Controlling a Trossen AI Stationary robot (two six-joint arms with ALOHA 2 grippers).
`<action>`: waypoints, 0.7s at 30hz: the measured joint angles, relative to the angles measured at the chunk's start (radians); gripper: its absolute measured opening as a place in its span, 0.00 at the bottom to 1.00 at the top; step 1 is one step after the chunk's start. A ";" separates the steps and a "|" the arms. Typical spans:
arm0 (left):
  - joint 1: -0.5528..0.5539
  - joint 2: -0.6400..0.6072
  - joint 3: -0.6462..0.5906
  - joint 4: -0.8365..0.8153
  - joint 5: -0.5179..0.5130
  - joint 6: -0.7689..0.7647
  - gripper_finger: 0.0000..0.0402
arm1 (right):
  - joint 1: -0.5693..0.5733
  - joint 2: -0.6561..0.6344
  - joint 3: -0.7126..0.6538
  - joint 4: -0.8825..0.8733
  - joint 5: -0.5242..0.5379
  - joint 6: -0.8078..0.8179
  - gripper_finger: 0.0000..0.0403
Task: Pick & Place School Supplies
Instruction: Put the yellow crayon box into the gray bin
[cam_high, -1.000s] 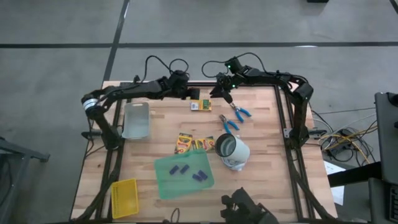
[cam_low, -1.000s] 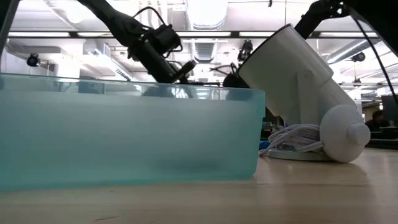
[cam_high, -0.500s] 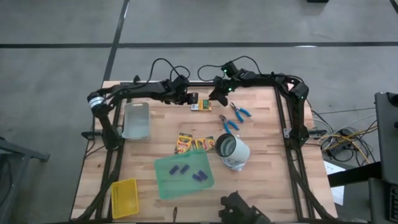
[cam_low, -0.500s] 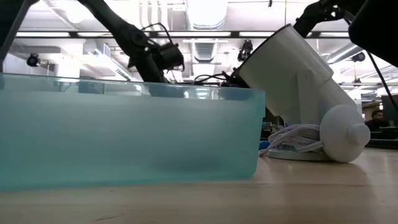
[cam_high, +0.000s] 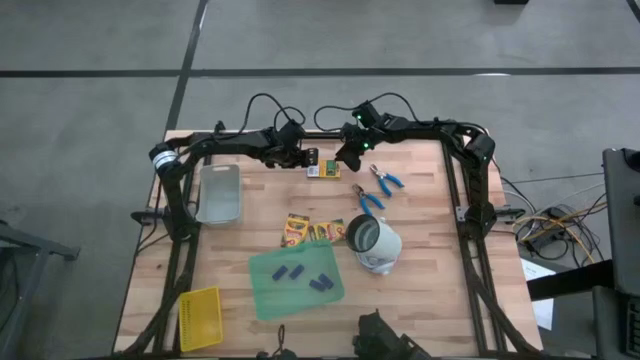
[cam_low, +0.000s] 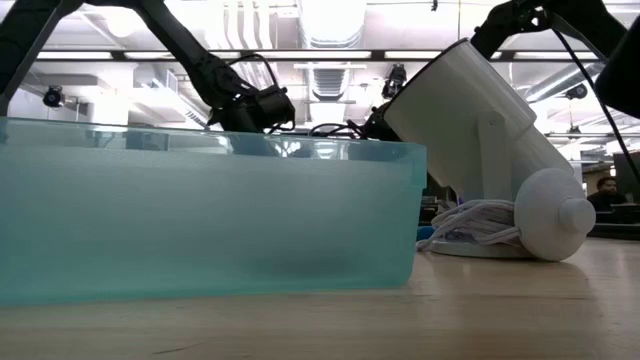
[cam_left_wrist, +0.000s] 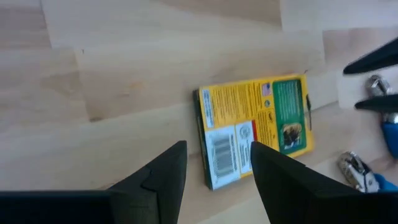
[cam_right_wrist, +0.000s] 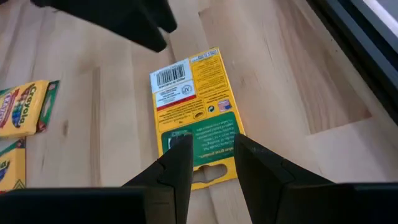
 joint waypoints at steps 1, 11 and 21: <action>0.002 0.000 0.000 0.008 0.000 0.000 0.46 | 0.000 0.000 0.000 0.000 0.000 0.004 0.28; 0.004 0.000 0.000 0.018 0.002 -0.005 0.46 | 0.000 0.046 0.033 0.005 -0.030 0.136 0.27; 0.004 0.000 0.000 0.018 0.001 0.007 0.46 | -0.002 0.047 0.098 -0.101 0.032 -0.148 0.25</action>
